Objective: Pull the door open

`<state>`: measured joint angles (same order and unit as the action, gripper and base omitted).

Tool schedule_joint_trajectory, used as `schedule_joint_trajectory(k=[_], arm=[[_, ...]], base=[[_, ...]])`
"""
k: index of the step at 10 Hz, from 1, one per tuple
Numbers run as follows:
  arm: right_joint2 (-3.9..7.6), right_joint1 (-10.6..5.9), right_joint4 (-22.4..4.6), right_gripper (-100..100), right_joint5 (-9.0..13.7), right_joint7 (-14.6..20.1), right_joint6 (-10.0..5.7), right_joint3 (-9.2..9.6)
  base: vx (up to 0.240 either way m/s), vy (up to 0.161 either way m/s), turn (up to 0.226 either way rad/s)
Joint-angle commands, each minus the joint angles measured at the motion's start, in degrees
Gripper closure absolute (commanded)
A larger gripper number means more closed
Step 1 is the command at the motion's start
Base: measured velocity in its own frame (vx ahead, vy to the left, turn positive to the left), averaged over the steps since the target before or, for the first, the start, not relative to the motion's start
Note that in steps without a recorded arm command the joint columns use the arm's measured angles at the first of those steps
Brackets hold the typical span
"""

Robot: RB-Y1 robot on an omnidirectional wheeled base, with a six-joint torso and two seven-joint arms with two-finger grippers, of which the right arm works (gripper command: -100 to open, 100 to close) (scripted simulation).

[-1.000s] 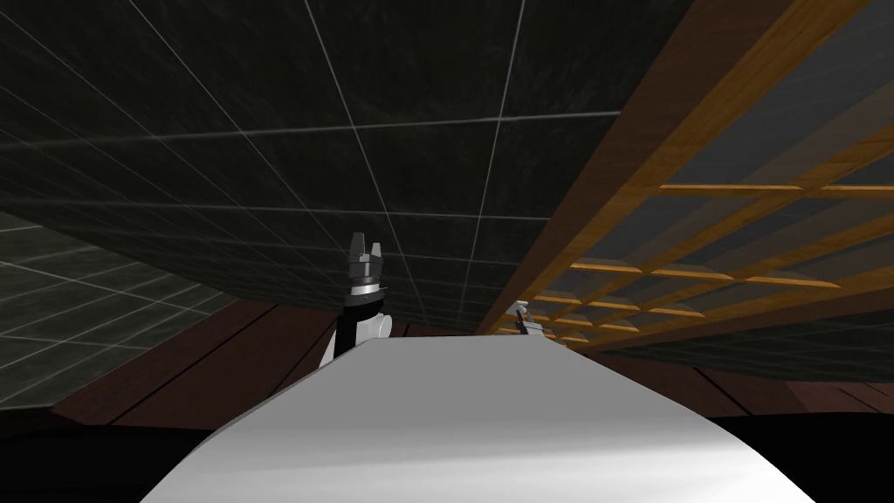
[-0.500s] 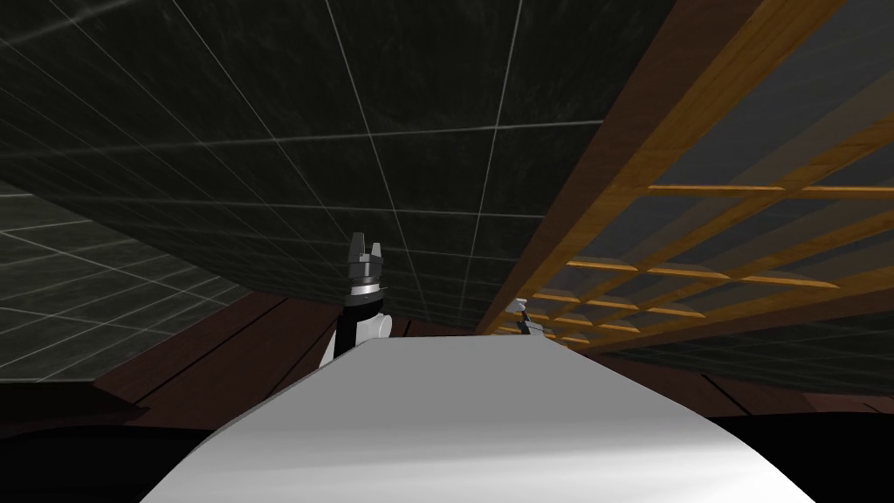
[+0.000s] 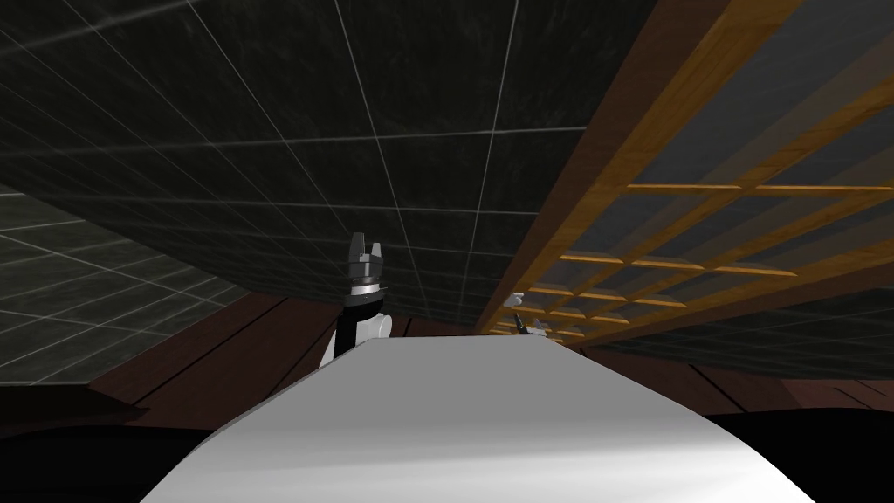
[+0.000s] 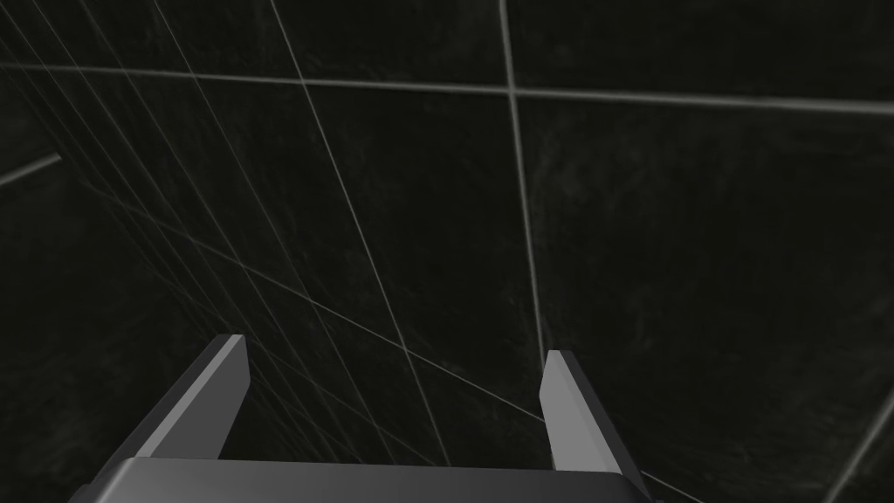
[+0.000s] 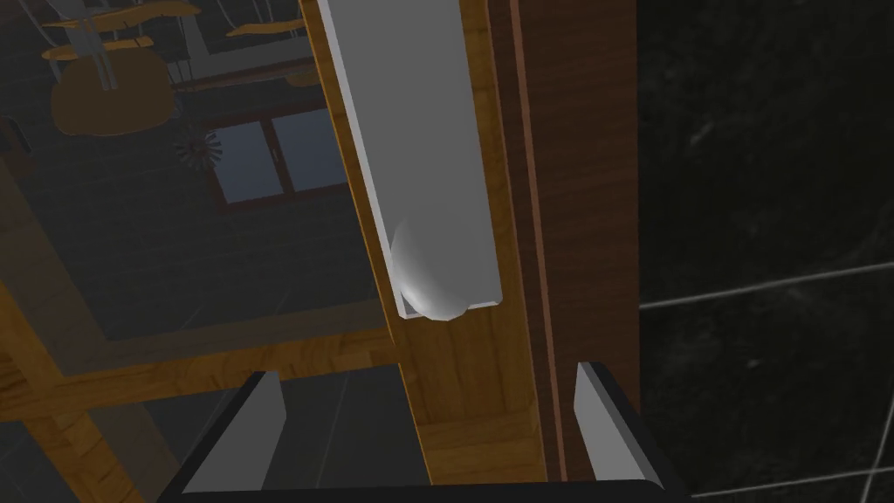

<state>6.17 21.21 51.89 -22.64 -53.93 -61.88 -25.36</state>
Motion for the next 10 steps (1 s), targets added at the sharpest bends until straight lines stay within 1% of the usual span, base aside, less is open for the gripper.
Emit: schedule_joint_trajectory(k=[1, 5, 6, 7, 8, 10], arm=[[-0.28, 1.04, 0.46, -100, -0.86, -1.85, -0.78, -0.32], [-0.67, 3.21, 0.85, -100, -2.87, -6.1, -2.79, -1.19], [-0.73, 3.53, 0.91, -100, -3.17, -6.72, -3.09, -1.32], [-0.64, 3.32, 1.07, -100, -2.93, -6.01, -2.65, -1.21], [-0.58, 2.8, 0.92, -100, -2.85, -6.34, -2.23, -1.29], [-0.51, 1.87, 0.68, -100, -2.66, -6.57, -1.43, -1.4]], base=[[-0.059, 0.013, -0.024], [-0.057, 0.014, -0.024], [-0.057, 0.012, -0.026], [-0.027, 0.006, -0.007], [0.12, -0.011, 0.023], [0.197, -0.026, 0.038]])
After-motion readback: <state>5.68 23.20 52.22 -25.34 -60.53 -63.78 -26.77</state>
